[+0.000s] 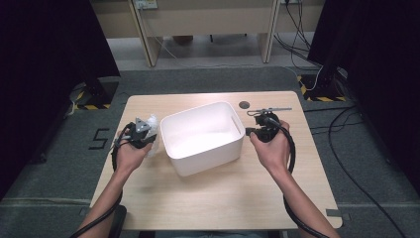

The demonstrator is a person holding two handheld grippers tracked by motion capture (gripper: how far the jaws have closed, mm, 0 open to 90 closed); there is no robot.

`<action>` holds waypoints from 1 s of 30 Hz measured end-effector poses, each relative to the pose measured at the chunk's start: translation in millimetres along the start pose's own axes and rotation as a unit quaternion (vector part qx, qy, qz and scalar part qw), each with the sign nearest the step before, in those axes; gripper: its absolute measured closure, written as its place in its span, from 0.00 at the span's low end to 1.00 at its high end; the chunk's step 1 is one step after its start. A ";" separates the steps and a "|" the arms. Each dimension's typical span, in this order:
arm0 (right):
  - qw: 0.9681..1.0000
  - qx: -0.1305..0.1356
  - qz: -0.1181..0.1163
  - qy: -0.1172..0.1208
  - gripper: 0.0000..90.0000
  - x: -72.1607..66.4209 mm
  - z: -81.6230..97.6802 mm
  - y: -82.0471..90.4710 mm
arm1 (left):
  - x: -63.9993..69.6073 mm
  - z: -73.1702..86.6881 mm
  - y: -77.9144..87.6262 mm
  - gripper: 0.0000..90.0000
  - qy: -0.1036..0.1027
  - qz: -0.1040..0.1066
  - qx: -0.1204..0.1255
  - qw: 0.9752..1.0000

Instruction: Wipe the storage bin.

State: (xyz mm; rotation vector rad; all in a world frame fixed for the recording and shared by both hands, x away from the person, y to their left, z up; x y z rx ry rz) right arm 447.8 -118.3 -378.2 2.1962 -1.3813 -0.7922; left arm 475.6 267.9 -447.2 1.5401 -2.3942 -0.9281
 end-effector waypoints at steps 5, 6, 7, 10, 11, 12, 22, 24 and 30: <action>1.000 -0.021 -0.008 0.009 1.00 -7.9 13.2 -0.4 | -6.7 -4.0 -5.2 0.87 -0.003 -0.003 -0.002 1.000; 1.000 -0.025 -0.012 0.011 1.00 -9.4 15.3 -1.3 | -7.2 -4.7 -5.5 0.87 -0.005 -0.004 -0.003 1.000; 0.999 -0.029 -0.013 0.011 1.00 -11.1 17.2 -2.3 | -7.4 -5.3 -6.2 0.87 -0.007 -0.004 -0.002 1.000; 0.999 -0.039 -0.020 0.015 1.00 -16.6 21.0 -4.4 | -6.6 -6.6 -8.9 0.87 -0.013 0.004 0.000 1.000; 0.999 -0.041 -0.021 0.019 1.00 -17.6 21.8 -5.3 | -5.9 -6.8 -9.8 0.87 -0.012 0.010 0.002 1.000; 0.999 -0.044 -0.023 0.018 1.00 -19.6 22.8 -6.2 | -5.6 -6.9 -10.7 0.87 -0.013 0.016 0.002 1.000; 0.998 -0.055 -0.028 0.023 1.00 -21.4 27.7 -19.4 | -5.6 -11.7 -17.1 0.88 -0.045 0.034 0.011 0.998; 0.998 -0.053 -0.026 0.022 1.00 -19.7 27.1 -21.4 | -5.8 -12.7 -17.7 0.88 -0.048 0.037 0.011 0.998; 0.999 -0.050 -0.010 0.020 1.00 -12.4 22.7 -26.0 | -3.9 -12.7 -20.4 0.88 -0.063 0.061 0.017 0.996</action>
Point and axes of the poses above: each handheld gripper's, and its own axes: y roughly backward along the jaws, z roughly out of its underside, x roughly to its right, the point moved 3 cm from there along -y, roughly forward along the jaws, and after that the axes turned 6 degrees about x, right-handed, at the moved point
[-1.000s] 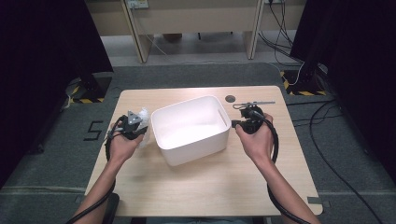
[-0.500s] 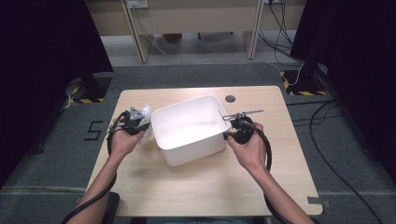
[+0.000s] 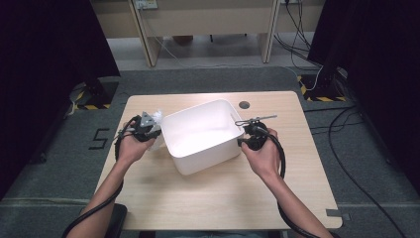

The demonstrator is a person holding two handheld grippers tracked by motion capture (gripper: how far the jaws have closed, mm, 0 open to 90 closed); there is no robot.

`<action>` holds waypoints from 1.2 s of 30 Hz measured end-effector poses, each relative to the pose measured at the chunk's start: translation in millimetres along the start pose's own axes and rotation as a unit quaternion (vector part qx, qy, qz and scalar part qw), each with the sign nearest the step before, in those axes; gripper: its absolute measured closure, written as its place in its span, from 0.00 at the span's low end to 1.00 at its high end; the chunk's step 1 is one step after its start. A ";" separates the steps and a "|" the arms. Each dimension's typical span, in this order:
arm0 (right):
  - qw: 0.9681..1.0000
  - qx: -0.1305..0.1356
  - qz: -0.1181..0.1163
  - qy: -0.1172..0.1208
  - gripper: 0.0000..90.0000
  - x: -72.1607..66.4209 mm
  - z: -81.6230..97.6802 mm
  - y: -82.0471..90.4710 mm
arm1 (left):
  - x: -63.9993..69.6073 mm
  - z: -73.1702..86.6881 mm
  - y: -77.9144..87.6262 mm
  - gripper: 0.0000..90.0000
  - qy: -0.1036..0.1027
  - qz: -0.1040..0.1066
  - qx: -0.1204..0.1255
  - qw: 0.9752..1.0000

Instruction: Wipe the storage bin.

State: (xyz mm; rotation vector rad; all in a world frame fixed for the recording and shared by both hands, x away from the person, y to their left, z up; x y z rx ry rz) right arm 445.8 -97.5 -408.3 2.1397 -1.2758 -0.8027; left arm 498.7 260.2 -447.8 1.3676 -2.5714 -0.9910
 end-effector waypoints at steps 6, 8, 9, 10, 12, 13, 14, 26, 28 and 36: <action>1.000 0.005 0.018 -0.001 1.00 7.7 -9.0 -5.2 | 4.4 -0.5 -1.0 0.88 -0.026 0.017 0.015 0.999; 1.000 0.012 0.027 0.004 1.00 10.8 -15.0 -6.8 | 7.3 -1.4 -1.1 0.88 -0.029 0.026 0.017 0.999; 0.999 0.013 0.030 0.001 1.00 11.1 -16.9 -7.3 | 9.2 -2.1 -1.5 0.88 -0.031 0.031 0.020 0.999; 0.999 0.016 0.035 0.000 1.00 12.0 -19.5 -8.2 | 13.0 -2.5 -1.8 0.88 -0.029 0.038 0.019 0.999; 0.999 0.023 0.043 0.002 1.00 13.7 -24.6 -10.4 | 19.9 -5.5 -2.8 0.88 -0.037 0.046 0.023 0.998; 0.999 0.025 0.048 0.003 1.00 14.2 -26.9 -11.6 | 24.1 -7.4 -3.4 0.88 -0.041 0.050 0.024 0.998; 0.998 0.028 0.052 0.005 1.00 14.5 -29.0 -13.2 | 28.9 -9.2 -4.1 0.88 -0.046 0.054 0.025 0.997; 0.997 0.039 0.061 -0.018 0.93 22.2 -31.8 -19.8 | 77.9 -32.6 -13.1 0.88 -0.088 0.088 0.029 0.992; 0.997 0.041 0.066 -0.027 0.89 27.8 -32.2 -17.8 | 82.1 -34.2 -12.6 0.88 -0.096 0.079 0.025 0.992; 0.993 0.093 0.066 -0.043 0.81 27.8 -41.7 0.9 | 94.1 -35.9 -7.9 0.87 -0.078 0.072 0.018 0.994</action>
Point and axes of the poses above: each handheld gripper's, and its own axes: y roughly backward along the jaws, z roughly out of its underside, x roughly to its right, the point moved 3 cm from there along -y, roughly forward along the jaws, and after that the axes turned 6 degrees about x, right-handed, at the moved point
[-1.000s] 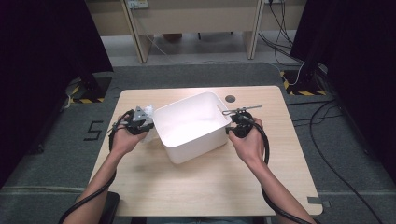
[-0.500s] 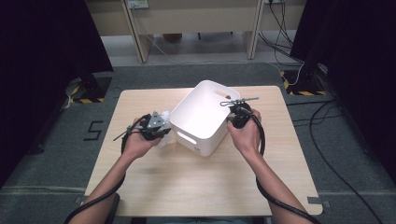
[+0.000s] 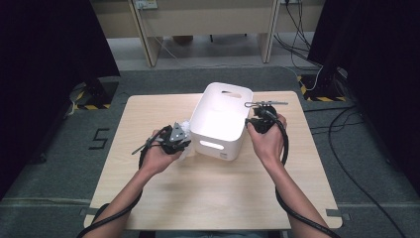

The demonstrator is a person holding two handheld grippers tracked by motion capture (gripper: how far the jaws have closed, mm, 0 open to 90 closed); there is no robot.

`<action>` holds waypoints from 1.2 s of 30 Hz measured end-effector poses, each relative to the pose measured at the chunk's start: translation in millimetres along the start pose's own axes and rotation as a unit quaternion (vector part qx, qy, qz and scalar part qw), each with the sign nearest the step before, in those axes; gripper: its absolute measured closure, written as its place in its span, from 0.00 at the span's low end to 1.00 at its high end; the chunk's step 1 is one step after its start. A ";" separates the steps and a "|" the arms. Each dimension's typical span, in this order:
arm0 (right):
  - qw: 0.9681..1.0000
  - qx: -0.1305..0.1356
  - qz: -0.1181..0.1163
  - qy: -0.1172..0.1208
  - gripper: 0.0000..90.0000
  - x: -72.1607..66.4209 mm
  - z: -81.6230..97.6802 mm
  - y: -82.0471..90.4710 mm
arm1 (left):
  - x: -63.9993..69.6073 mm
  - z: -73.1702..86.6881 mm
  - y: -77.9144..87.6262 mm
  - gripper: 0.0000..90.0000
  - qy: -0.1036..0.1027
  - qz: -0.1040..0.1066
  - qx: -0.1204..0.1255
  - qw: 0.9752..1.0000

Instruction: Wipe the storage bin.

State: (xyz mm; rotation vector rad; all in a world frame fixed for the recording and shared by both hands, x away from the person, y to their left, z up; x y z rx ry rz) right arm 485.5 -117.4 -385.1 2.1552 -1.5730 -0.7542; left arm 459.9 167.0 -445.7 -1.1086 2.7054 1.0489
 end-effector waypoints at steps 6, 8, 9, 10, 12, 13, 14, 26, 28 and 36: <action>1.000 -0.014 -0.003 0.006 0.78 -7.4 1.0 -3.6 | 8.8 -4.5 -0.2 0.87 -0.004 0.008 0.002 1.000; 1.000 -0.023 0.001 0.005 0.79 -7.5 3.0 -6.9 | 12.6 -5.8 -0.7 0.87 -0.007 0.011 0.004 1.000; 1.000 -0.023 0.006 0.010 0.79 -7.0 3.5 -7.8 | 14.7 -6.5 -0.8 0.87 -0.010 0.012 0.003 1.000; 1.000 -0.024 0.007 0.012 0.80 -6.5 4.0 -8.8 | 16.3 -7.0 -0.8 0.87 -0.012 0.013 0.004 1.000; 0.999 -0.030 0.010 0.010 0.83 -4.9 4.7 -10.2 | 18.0 -7.2 -0.3 0.87 -0.012 0.015 0.004 1.000; 0.999 -0.030 0.008 0.007 0.83 -4.7 4.8 -10.8 | 18.8 -6.9 0.0 0.87 -0.013 0.015 0.004 1.000; 0.999 -0.031 0.005 0.012 0.83 -4.0 4.3 -11.3 | 19.4 -6.6 0.3 0.87 -0.012 0.016 0.004 1.000; 0.999 -0.017 -0.025 0.041 0.85 -9.9 -0.3 -19.8 | 32.1 -5.4 8.0 0.87 0.003 0.025 0.002 1.000; 0.999 -0.022 -0.021 0.037 0.83 -10.8 0.5 -19.0 | 32.0 -4.6 8.3 0.87 0.002 0.023 -0.002 1.000; 0.999 -0.035 -0.007 0.038 0.82 -17.2 4.8 -19.4 | 32.3 -0.1 12.1 0.87 0.013 0.019 -0.006 1.000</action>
Point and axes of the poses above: each handheld gripper's, and its own axes: y roughly backward along the jaws, z roughly out of its underside, x roughly to its right, the point moved 3 cm from there along -y, roughly forward along the jaws, and after that the axes turned 6 degrees about x, right-handed, at the moved point
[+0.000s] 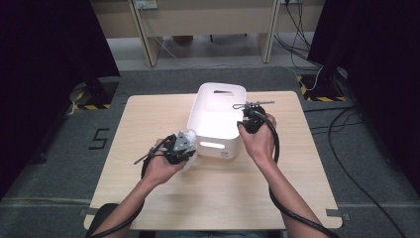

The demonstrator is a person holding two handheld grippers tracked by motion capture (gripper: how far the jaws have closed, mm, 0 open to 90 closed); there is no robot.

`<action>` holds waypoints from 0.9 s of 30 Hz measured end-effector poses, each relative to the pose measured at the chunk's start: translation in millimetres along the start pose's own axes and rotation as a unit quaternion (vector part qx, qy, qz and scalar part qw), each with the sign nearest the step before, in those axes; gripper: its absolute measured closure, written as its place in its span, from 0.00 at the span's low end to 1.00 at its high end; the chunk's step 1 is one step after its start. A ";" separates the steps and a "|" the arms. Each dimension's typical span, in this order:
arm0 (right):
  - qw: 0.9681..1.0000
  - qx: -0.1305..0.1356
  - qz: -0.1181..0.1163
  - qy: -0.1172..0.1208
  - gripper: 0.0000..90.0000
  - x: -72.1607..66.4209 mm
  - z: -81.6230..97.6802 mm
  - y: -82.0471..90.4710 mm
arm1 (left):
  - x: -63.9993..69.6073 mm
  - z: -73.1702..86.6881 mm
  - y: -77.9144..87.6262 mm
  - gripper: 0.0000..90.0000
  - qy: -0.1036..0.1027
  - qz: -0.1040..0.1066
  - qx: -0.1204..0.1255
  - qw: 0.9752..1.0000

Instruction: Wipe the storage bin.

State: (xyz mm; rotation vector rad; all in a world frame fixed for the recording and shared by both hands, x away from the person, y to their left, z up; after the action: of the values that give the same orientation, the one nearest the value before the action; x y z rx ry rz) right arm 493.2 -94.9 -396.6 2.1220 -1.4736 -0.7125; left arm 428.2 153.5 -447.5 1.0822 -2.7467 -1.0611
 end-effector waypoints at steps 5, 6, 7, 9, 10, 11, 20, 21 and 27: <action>1.000 -0.001 -0.005 0.019 0.83 -2.3 -1.2 -5.8 | 0.2 4.6 0.3 0.87 0.010 0.002 -0.004 1.000; 1.000 -0.001 -0.009 0.021 0.83 -2.9 -2.0 -7.0 | 0.6 4.7 0.0 0.87 0.011 0.004 -0.004 1.000; 1.000 0.001 -0.013 0.025 0.84 -3.1 -2.5 -8.1 | 1.2 4.6 -0.1 0.87 0.012 0.005 -0.004 1.000; 0.999 0.002 -0.021 0.036 0.84 -4.0 -3.3 -10.1 | 3.9 4.1 -1.0 0.87 0.011 0.008 -0.003 1.000; 0.999 0.002 -0.024 0.035 0.84 -4.4 -3.5 -10.7 | 5.0 4.1 -0.9 0.87 0.010 0.009 -0.004 1.000; 0.999 0.002 -0.024 0.036 0.84 -4.1 -3.6 -10.7 | 5.5 4.4 -0.9 0.87 0.010 0.007 -0.003 1.000; 0.999 -0.015 -0.026 0.019 0.77 -10.5 8.2 -5.1 | 5.0 6.6 -1.6 0.87 0.024 -0.001 0.002 1.000; 0.999 -0.013 -0.025 0.020 0.77 -10.6 8.7 -5.1 | 4.9 6.8 -2.3 0.87 0.026 0.000 0.000 1.000; 0.999 -0.008 -0.023 0.021 0.79 -12.1 9.5 -4.9 | 4.0 7.3 -7.0 0.87 0.029 -0.003 -0.008 1.000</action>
State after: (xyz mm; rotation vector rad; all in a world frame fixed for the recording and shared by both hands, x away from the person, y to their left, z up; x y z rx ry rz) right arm 487.0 -82.7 -405.0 2.1522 -1.3978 -0.6891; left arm 427.7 151.7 -458.2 1.1008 -2.6875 -1.0349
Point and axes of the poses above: each handheld gripper's, and its own axes: y roughly backward along the jaws, z roughly out of its underside, x roughly to its right, the point moved 3 cm from there along -y, roughly forward along the jaws, and after that the axes turned 6 degrees about x, right-handed, at the moved point
